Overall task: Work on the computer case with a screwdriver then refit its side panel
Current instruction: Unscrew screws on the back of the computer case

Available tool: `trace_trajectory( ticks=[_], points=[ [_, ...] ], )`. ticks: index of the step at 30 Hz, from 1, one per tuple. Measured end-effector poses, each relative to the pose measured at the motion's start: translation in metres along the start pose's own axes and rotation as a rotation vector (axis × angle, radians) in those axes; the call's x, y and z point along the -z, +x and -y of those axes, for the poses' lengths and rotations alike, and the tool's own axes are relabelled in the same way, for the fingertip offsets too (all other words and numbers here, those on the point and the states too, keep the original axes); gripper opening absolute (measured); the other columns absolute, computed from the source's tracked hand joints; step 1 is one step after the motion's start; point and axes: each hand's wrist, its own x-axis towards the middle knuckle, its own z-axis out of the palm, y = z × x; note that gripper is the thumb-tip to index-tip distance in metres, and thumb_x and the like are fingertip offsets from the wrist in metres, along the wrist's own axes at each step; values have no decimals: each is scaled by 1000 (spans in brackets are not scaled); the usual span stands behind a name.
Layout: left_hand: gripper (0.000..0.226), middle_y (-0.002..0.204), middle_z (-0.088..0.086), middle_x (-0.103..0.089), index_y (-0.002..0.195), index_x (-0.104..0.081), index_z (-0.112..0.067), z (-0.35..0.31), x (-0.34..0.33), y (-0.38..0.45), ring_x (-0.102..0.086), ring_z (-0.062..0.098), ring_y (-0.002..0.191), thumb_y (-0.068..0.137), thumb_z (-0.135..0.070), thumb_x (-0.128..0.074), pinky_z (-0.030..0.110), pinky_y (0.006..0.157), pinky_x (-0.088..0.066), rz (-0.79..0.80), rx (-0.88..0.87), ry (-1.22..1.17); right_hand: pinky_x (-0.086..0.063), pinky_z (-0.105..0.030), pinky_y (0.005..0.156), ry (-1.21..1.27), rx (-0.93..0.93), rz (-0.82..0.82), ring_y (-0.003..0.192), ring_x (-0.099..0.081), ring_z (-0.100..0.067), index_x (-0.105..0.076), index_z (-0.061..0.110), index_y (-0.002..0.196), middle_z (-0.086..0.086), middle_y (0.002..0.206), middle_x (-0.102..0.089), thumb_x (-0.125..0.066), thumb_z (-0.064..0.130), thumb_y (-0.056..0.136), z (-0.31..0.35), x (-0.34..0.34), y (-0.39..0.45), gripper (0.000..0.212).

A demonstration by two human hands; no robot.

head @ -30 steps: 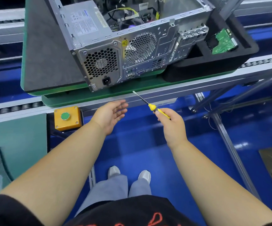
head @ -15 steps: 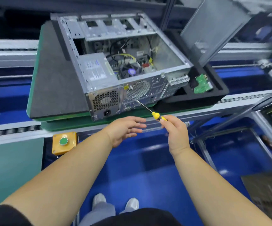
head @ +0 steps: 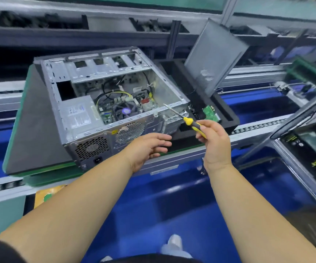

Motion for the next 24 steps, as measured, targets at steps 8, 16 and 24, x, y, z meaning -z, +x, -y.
trace_trajectory(
  ticks=[8,16,24],
  points=[
    [25,108,2,-72,113,-66,-15,20,-71,83,-64,15,97,100,-13,-45,26,83,-47,-139,154,-76,-47,-16,61,4,-76,-18,62,-57,-6,-69,10,92,8,72,-68,-61,18,84,-13,88,110,14],
    [24,100,0,-73,109,-67,-15,37,-102,131,-65,13,85,100,-10,-45,26,76,-49,-365,168,-224,-44,-24,71,-48,-135,188,65,-56,-1,-70,25,80,12,68,-68,-65,27,84,-50,115,188,6],
    [27,105,4,-75,109,-70,-14,51,-92,147,-71,10,81,100,-18,-44,24,73,-50,-473,213,-317,-46,-30,85,-301,-104,474,108,-61,-2,-68,28,84,16,110,-70,-60,40,92,-79,85,222,16]
  ],
)
